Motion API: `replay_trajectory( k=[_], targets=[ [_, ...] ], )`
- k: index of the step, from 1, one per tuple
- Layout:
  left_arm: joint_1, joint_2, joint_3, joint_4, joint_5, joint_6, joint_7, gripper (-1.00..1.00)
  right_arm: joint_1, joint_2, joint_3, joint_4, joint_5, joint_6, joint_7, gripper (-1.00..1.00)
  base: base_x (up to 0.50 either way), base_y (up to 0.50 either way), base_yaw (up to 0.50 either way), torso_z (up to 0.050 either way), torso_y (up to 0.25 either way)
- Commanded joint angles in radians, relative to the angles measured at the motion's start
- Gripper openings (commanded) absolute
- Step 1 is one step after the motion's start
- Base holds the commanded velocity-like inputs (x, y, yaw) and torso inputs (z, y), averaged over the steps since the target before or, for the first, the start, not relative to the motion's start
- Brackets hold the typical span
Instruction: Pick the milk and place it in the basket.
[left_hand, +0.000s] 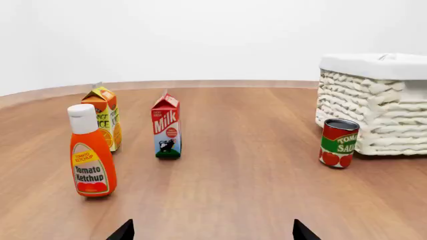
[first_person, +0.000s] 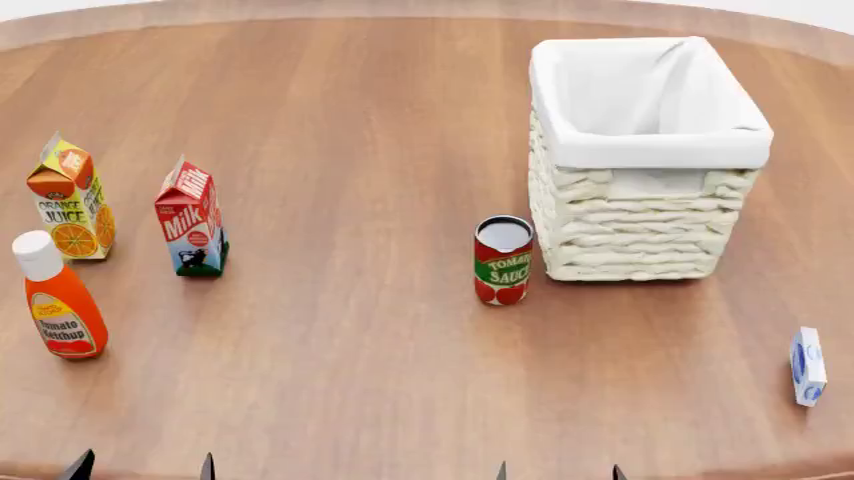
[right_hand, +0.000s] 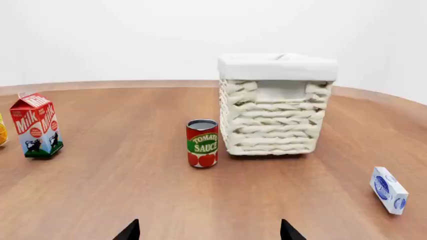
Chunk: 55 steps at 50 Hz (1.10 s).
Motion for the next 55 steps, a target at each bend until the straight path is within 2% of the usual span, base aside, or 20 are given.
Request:
replay_trajectory(
  k=[1, 8, 38, 39, 40, 55],
  targets=[
    [0.001, -0.016, 0.018, 0.002, -0.016, 0.0, -0.018, 1.0, 0.001, 0.015, -0.017, 0.001, 0.021, -0.001, 0.02, 1.0, 0.0, 0.0, 0.0, 0.0, 0.0],
    [-0.001, -0.038, 0.045, 0.0, -0.039, 0.002, -0.045, 1.0, 0.008, 0.037, -0.047, 0.012, 0.014, 0.014, 0.078, 1.0, 0.0, 0.01, 0.0, 0.0, 0.0],
    [-0.005, -0.082, 0.099, -0.005, -0.082, 0.008, -0.099, 1.0, 0.016, 0.076, -0.096, 0.029, 0.069, 0.01, 0.129, 1.0, 0.0, 0.5, 0.0, 0.0, 0.0],
    [-0.005, -0.083, 0.1, -0.004, -0.083, 0.008, -0.101, 1.0, 0.012, 0.073, -0.085, 0.021, 0.12, 0.004, 0.102, 1.0, 0.0, 0.19, 0.0, 0.0, 0.0],
    [-0.004, -0.084, 0.101, -0.004, -0.084, 0.008, -0.102, 1.0, 0.013, 0.081, -0.097, 0.013, 0.08, 0.017, 0.125, 1.0, 0.0, 0.0, 0.0, 0.0, 0.0],
    [-0.003, -0.101, 0.121, -0.002, -0.1, 0.013, -0.12, 1.0, 0.014, 0.099, -0.133, 0.013, 0.074, 0.029, 0.148, 1.0, 0.0, 0.0, 0.0, 0.0, 0.0]
  ],
)
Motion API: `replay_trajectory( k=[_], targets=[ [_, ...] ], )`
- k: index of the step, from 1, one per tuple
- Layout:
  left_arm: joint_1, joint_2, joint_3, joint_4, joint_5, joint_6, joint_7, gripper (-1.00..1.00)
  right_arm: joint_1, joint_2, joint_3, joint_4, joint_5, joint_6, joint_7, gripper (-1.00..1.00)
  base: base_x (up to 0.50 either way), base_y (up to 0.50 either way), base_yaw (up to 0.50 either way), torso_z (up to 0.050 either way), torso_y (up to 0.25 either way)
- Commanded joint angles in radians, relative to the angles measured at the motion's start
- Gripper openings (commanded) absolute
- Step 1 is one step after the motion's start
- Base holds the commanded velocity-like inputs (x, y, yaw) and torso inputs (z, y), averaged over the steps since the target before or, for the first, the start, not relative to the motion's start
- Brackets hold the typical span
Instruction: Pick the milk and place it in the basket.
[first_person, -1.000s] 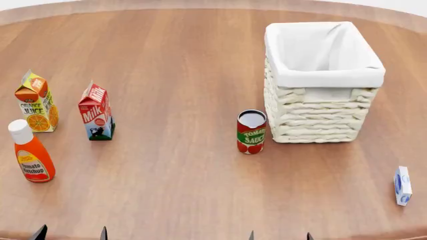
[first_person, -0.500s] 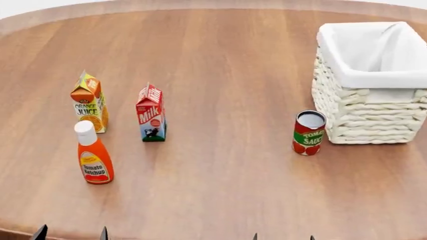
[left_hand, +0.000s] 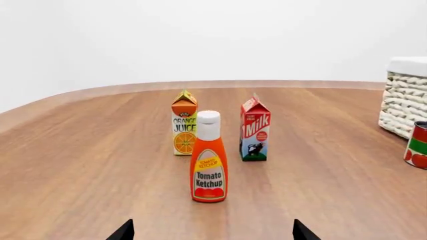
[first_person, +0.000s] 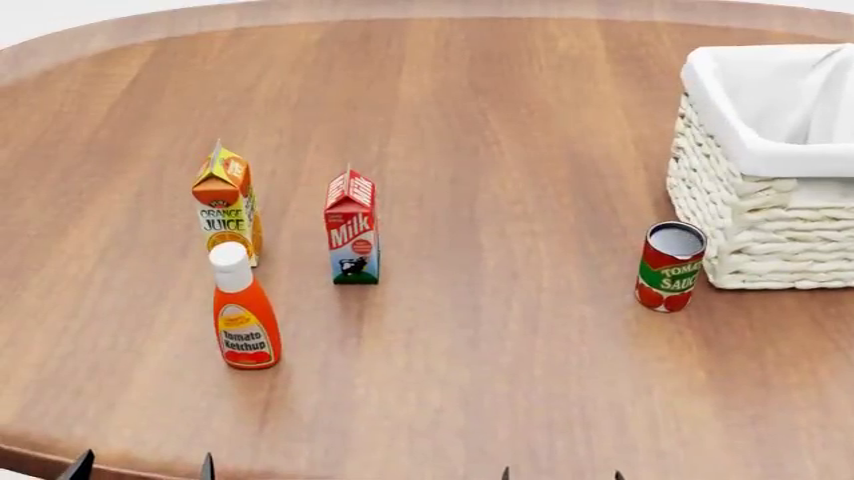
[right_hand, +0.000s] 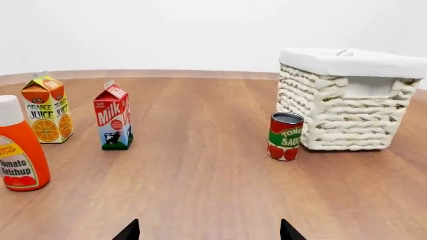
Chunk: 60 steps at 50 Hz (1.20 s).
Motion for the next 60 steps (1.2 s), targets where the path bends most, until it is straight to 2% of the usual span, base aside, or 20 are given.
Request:
replay_trajectory(
  k=[1, 3, 6, 8, 9, 10, 13, 14, 15, 19, 21, 26, 60],
  targets=[
    [0.003, -0.012, 0.015, 0.007, -0.015, -0.006, -0.016, 1.0, 0.002, 0.006, -0.008, -0.036, 0.026, 0.058, 0.026, 1.0, 0.0, 0.0, 0.0, 0.0, 0.0],
    [0.009, -0.016, 0.016, 0.024, -0.02, -0.02, -0.02, 1.0, -0.004, 0.01, -0.009, -0.084, 0.038, 0.084, 0.028, 1.0, 0.0, 0.0, 0.0, 0.0, 0.0],
    [0.024, -0.018, 0.006, 0.16, -0.019, -0.162, -0.069, 1.0, -0.006, 0.02, -0.006, -0.241, 0.076, 0.233, 0.039, 1.0, 0.0, 0.0, 0.0, 0.0, 0.0],
    [-0.014, -0.023, -0.031, 0.374, -0.075, -0.433, -0.117, 1.0, 0.018, 0.029, 0.005, -0.422, 0.106, 0.43, 0.072, 1.0, 0.0, 0.0, 0.0, 0.0, 0.0],
    [-0.024, -0.024, -0.035, 0.398, -0.081, -0.471, -0.126, 1.0, 0.025, 0.03, 0.01, -0.442, 0.114, 0.459, 0.078, 1.0, 0.0, 0.0, 0.0, 0.0, 0.0],
    [-0.07, -0.031, -0.052, 0.479, -0.111, -0.601, -0.141, 1.0, 0.06, 0.034, 0.025, -0.52, 0.141, 0.571, 0.093, 1.0, 0.0, 0.0, 0.0, 0.0, 0.0],
    [-0.177, -0.044, -0.065, 0.597, -0.14, -0.792, -0.171, 1.0, 0.169, 0.053, 0.033, -0.68, 0.178, 0.808, 0.133, 1.0, 0.0, 0.0, 0.0, 0.0, 0.0],
    [-0.194, -0.046, -0.066, 0.614, -0.141, -0.804, -0.176, 1.0, 0.193, 0.057, 0.033, -0.705, 0.184, 0.852, 0.139, 1.0, 0.0, 0.0, 0.0, 0.0, 0.0],
    [-0.244, -0.045, -0.083, 0.648, -0.173, -0.905, -0.179, 1.0, 0.235, 0.066, 0.034, -0.748, 0.187, 0.922, 0.152, 1.0, 0.0, 0.0, 0.0, 0.0, 0.0],
    [-0.305, -0.048, -0.105, 0.692, -0.202, -0.985, -0.187, 1.0, 0.299, 0.069, 0.053, -0.802, 0.211, 1.032, 0.167, 1.0, 0.0, 0.0, 0.0, 0.0, 0.0],
    [-0.317, -0.048, -0.11, 0.704, -0.211, -1.002, -0.189, 1.0, 0.325, 0.077, 0.049, -0.822, 0.211, 1.08, 0.178, 1.0, 0.0, 0.0, 0.0, 0.0, 0.0],
    [-0.31, -0.054, -0.096, 0.685, -0.204, -0.985, -0.191, 1.0, 0.325, 0.088, 0.048, -0.838, 0.217, 1.078, 0.174, 1.0, 0.01, 0.0, 0.0, 0.0, 0.0],
    [-0.367, -0.069, -0.117, 0.681, -0.246, -1.019, -0.214, 1.0, 0.361, 0.103, 0.055, -0.852, 0.251, 1.125, 0.189, 1.0, 0.5, 0.0, 0.0, 0.0, 0.0]
  ],
)
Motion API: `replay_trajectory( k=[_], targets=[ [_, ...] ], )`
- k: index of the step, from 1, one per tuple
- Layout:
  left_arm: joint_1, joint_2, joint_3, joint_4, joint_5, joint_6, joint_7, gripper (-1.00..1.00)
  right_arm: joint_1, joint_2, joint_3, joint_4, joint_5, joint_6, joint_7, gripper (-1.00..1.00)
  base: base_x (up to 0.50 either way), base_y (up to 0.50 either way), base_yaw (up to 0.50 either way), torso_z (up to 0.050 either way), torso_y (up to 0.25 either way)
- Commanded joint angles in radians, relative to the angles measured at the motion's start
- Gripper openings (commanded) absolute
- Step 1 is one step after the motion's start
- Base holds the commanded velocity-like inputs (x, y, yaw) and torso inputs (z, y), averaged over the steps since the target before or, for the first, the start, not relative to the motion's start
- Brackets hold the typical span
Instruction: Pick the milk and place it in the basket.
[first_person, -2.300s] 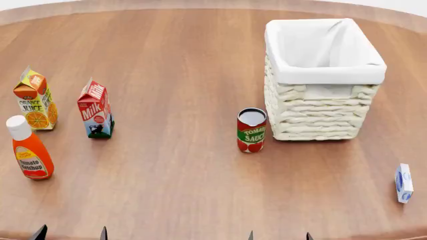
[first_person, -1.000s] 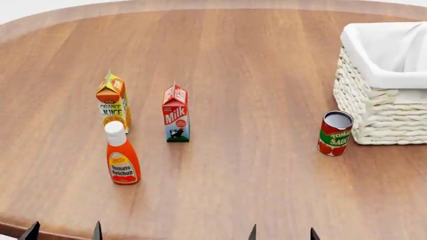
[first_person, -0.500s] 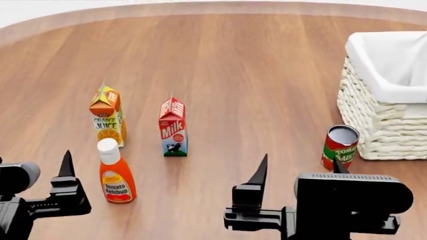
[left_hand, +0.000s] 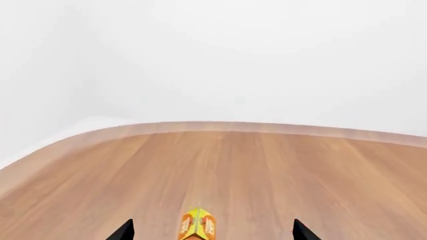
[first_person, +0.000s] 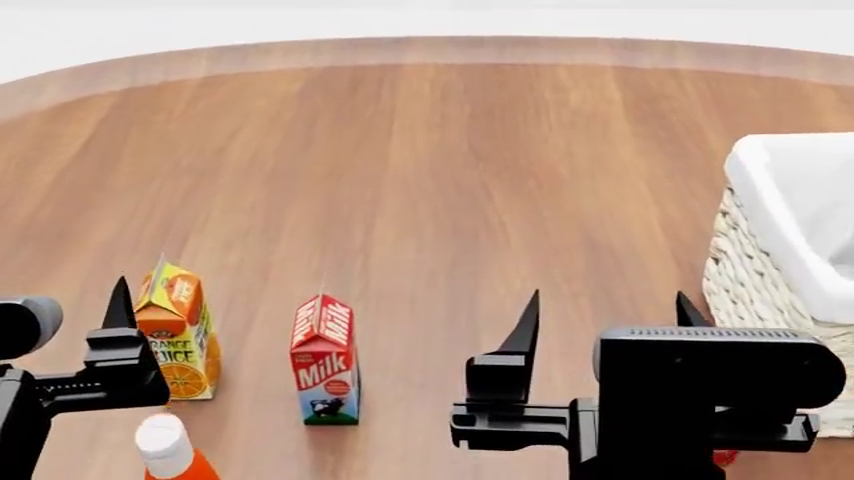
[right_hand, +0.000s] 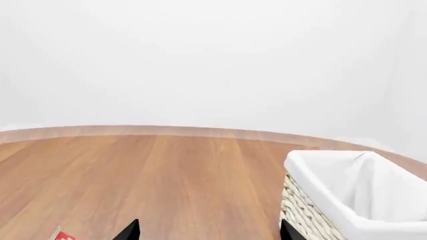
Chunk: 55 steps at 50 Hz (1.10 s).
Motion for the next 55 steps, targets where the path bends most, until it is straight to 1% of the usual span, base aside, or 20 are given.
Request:
replay_trajectory(
  k=[1, 12, 29, 43, 48, 55],
  targets=[
    [-0.018, -0.006, -0.004, 0.008, -0.014, -0.017, -0.009, 1.0, 0.01, 0.004, 0.001, -0.01, 0.014, 0.019, 0.004, 1.0, 0.5, 0.0, 0.0, 0.0, 0.0],
    [-0.036, -0.011, -0.011, 0.021, -0.028, -0.038, -0.019, 1.0, 0.025, 0.009, -0.007, -0.019, 0.024, 0.041, 0.012, 1.0, 0.5, 0.0, 0.0, 0.0, 0.0],
    [-0.04, -0.018, -0.013, 0.014, -0.041, -0.032, -0.027, 1.0, 0.04, 0.014, -0.017, -0.013, 0.034, 0.049, 0.022, 1.0, 0.5, 0.0, 0.0, 0.0, 0.001],
    [-0.038, -0.023, -0.006, 0.008, -0.048, -0.022, -0.033, 1.0, 0.028, 0.015, -0.01, -0.009, 0.048, 0.027, 0.02, 1.0, 0.5, 0.0, 0.0, 0.0, 0.001],
    [-0.035, -0.024, -0.004, 0.01, -0.051, -0.02, -0.035, 1.0, 0.031, 0.03, -0.035, -0.006, 0.036, 0.022, 0.029, 1.0, 0.0, 0.0, 0.0, 0.0, 0.002],
    [-0.05, -0.027, -0.001, 0.01, -0.055, -0.028, -0.042, 1.0, 0.041, 0.032, -0.032, -0.005, 0.038, 0.037, 0.038, 1.0, 0.0, 0.0, 0.0, 0.0, 0.0]
  ],
)
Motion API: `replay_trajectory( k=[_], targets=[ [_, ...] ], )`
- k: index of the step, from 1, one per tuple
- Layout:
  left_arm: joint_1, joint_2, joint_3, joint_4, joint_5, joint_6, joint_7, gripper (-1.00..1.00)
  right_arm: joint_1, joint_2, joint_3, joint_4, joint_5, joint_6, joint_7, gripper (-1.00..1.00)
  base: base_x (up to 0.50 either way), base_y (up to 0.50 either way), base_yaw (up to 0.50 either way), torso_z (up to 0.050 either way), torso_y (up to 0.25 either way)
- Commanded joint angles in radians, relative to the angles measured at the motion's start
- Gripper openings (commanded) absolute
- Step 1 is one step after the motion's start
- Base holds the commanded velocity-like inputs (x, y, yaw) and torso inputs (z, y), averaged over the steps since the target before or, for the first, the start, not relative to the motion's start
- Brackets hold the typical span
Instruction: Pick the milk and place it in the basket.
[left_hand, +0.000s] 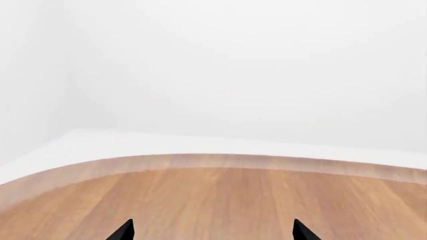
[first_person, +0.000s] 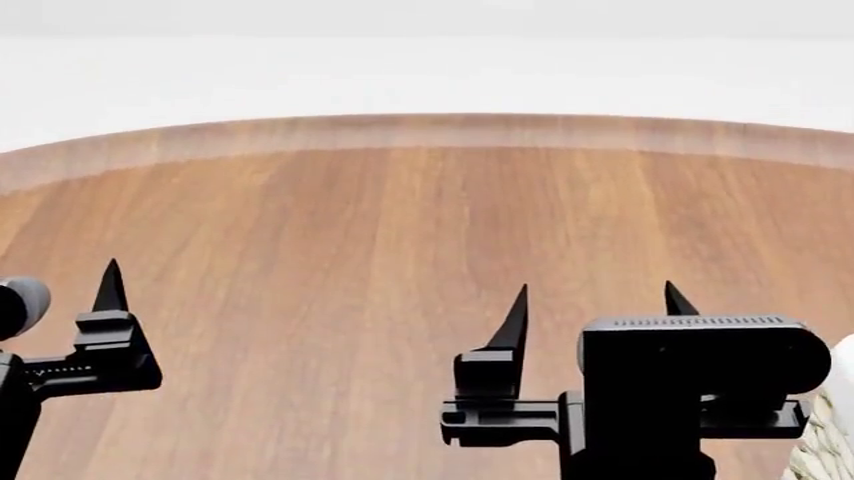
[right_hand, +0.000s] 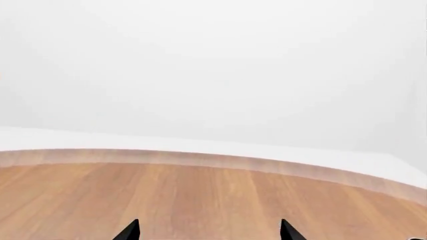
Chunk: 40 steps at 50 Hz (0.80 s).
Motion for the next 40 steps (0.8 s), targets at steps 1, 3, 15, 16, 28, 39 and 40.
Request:
replay_trajectory(
  k=[1, 3, 15, 16, 28, 39, 40],
  targets=[
    [-0.021, -0.005, 0.003, 0.001, -0.008, -0.01, -0.01, 1.0, 0.012, 0.007, -0.003, -0.001, 0.002, 0.016, 0.012, 1.0, 0.0, 0.0, 0.0, 0.0, 0.0],
    [-0.039, -0.003, -0.004, 0.002, -0.018, -0.031, -0.012, 1.0, 0.02, 0.006, 0.003, -0.005, 0.007, 0.033, 0.015, 1.0, 0.0, 0.0, 0.0, 0.0, 0.0],
    [-0.21, 0.009, -0.043, 0.035, -0.088, -0.232, -0.045, 1.0, 0.193, -0.022, 0.077, -0.036, 0.085, 0.257, 0.008, 1.0, 0.0, 0.0, 0.0, 0.0, 0.0],
    [-0.209, 0.009, -0.042, 0.035, -0.088, -0.231, -0.045, 1.0, 0.196, -0.022, 0.077, -0.037, 0.086, 0.261, 0.009, 1.0, 0.0, 0.0, 0.0, 0.0, 0.0],
    [-0.22, -0.002, -0.044, 0.042, -0.103, -0.233, -0.044, 1.0, 0.321, 0.081, 0.008, 0.161, 0.296, 0.411, -0.175, 1.0, 0.0, 0.0, 0.0, 0.0, 0.0],
    [-0.227, -0.005, -0.045, 0.04, -0.112, -0.234, -0.049, 1.0, 0.335, 0.213, -0.109, 0.285, 0.71, 0.39, -0.527, 1.0, 0.0, 0.0, 0.0, 0.0, 0.0],
    [-0.227, -0.005, -0.045, 0.039, -0.113, -0.234, -0.05, 1.0, 0.336, 0.212, -0.108, 0.287, 0.723, 0.393, -0.522, 1.0, 0.0, 0.0, 0.0, 0.0, 0.0]
  ],
)
